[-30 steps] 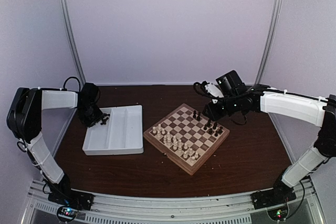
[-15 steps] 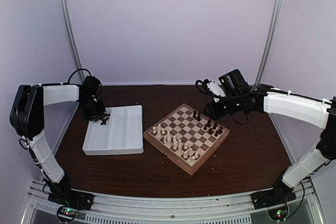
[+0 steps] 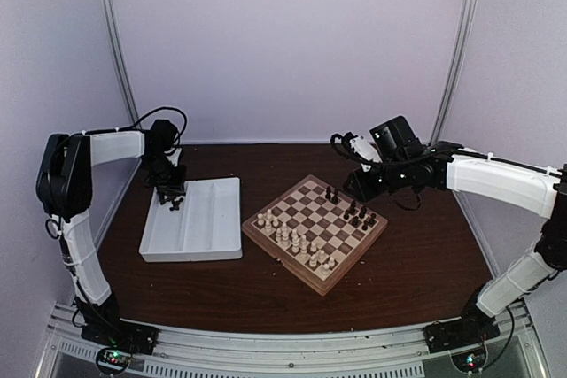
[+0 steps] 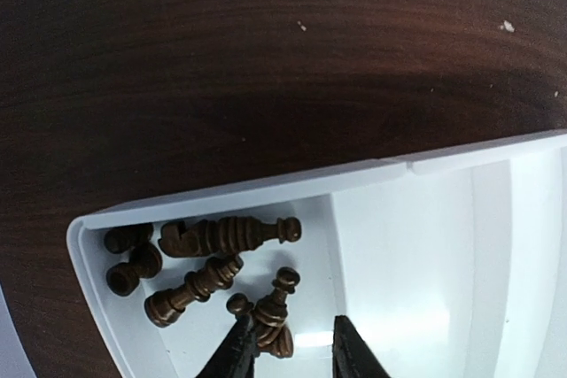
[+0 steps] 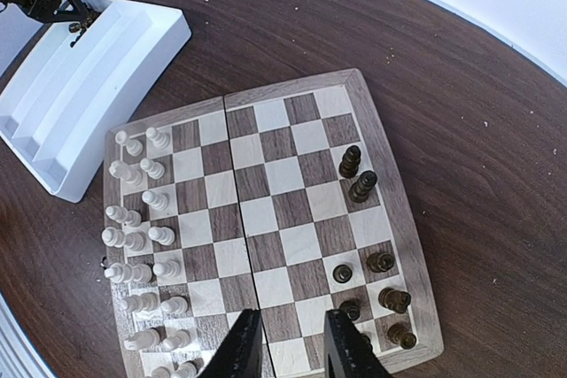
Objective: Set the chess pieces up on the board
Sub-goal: Pick up the chess piece from the storage box.
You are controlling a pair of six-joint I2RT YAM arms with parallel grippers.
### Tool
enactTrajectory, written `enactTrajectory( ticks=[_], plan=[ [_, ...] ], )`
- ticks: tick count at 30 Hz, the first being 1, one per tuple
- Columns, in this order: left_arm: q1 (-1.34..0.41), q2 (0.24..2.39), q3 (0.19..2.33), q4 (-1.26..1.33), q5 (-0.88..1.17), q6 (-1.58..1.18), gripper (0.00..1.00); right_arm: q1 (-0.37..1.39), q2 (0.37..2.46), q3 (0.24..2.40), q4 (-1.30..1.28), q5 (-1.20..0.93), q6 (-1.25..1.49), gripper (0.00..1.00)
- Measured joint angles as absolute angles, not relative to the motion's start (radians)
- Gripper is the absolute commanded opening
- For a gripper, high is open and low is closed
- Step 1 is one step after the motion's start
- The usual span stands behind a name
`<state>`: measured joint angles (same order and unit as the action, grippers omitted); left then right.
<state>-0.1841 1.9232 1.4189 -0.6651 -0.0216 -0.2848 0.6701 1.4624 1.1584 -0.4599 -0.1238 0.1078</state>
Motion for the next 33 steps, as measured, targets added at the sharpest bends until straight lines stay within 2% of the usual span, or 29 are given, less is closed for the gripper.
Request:
enactTrajectory(
  ticks=[13, 20, 23, 28, 33],
  plan=[
    [-0.180, 2.011, 1.485, -0.755, -0.022, -0.148, 0.28, 0.670, 1.462, 1.158, -0.469, -0.123, 0.107, 0.28],
    [-0.178, 2.049, 1.485, -0.771, -0.045, -0.139, 0.34, 0.670, 1.462, 1.160, -0.475, -0.124, 0.107, 0.27],
    [-0.176, 2.066, 1.485, -0.773, -0.050, -0.139, 0.30, 0.670, 1.462, 1.164, -0.475, -0.125, 0.107, 0.27],
    [-0.174, 2.074, 1.491, -0.771, -0.045, -0.140, 0.15, 0.670, 1.462, 1.168, -0.476, -0.127, 0.107, 0.27],
    [-0.174, 2.061, 1.469, -0.747, -0.041, -0.146, 0.12, 0.670, 1.462, 1.168, -0.475, -0.127, 0.108, 0.26]
  ],
)
